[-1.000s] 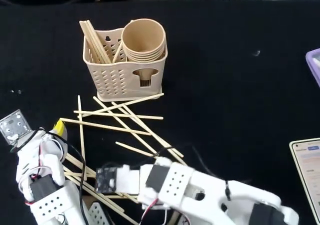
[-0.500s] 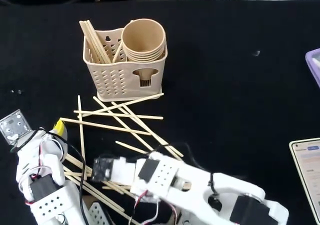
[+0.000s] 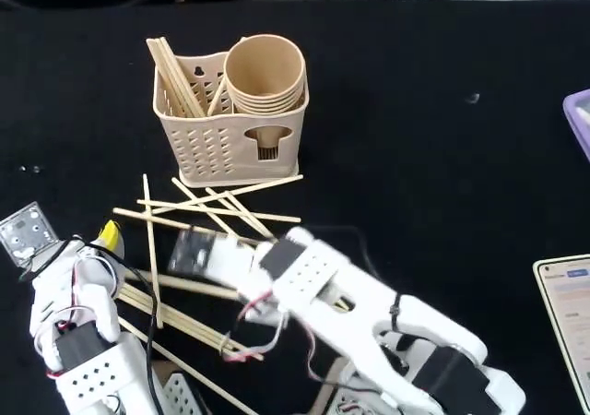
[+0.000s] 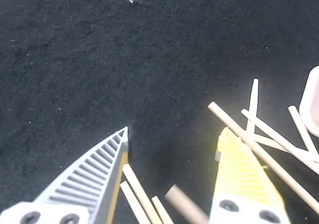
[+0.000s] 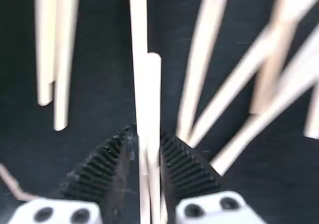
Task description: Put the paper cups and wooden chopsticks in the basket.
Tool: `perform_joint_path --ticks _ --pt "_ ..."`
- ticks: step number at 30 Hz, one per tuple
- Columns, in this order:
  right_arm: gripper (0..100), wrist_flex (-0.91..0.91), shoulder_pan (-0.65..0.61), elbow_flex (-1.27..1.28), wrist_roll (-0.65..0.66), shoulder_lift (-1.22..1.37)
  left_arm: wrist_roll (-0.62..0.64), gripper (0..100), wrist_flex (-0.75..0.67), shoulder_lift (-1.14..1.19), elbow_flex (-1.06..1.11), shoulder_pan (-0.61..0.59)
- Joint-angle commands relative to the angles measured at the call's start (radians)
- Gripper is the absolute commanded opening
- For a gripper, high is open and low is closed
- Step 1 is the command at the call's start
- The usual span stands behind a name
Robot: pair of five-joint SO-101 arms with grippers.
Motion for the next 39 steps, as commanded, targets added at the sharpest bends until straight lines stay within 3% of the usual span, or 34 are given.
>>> perform_joint_path --ticks 1,9,20,26,33,39 --pt "1.1 -0.08 0.13 -0.082 0.049 0.012 0.006 28 -0.014 -0.006 -0.019 -0.005" --pt "1.1 -0.103 0.17 -0.031 0.08 0.013 0.003 28 -0.014 -0.006 -0.019 -0.005" --pt "1.4 -0.164 0.453 0.064 0.189 0.008 0.002 28 -0.012 -0.006 -0.019 -0.004" --pt "13.5 -0.112 0.529 0.07 0.204 0.013 0.002 28 -0.012 -0.006 -0.019 0.001" --pt "11.7 -0.129 0.548 0.07 0.221 0.013 0.0 28 -0.012 -0.006 -0.019 0.001" --pt "11.6 -0.299 0.545 0.122 0.216 0.013 0.0 28 -0.011 -0.006 -0.019 -0.002"
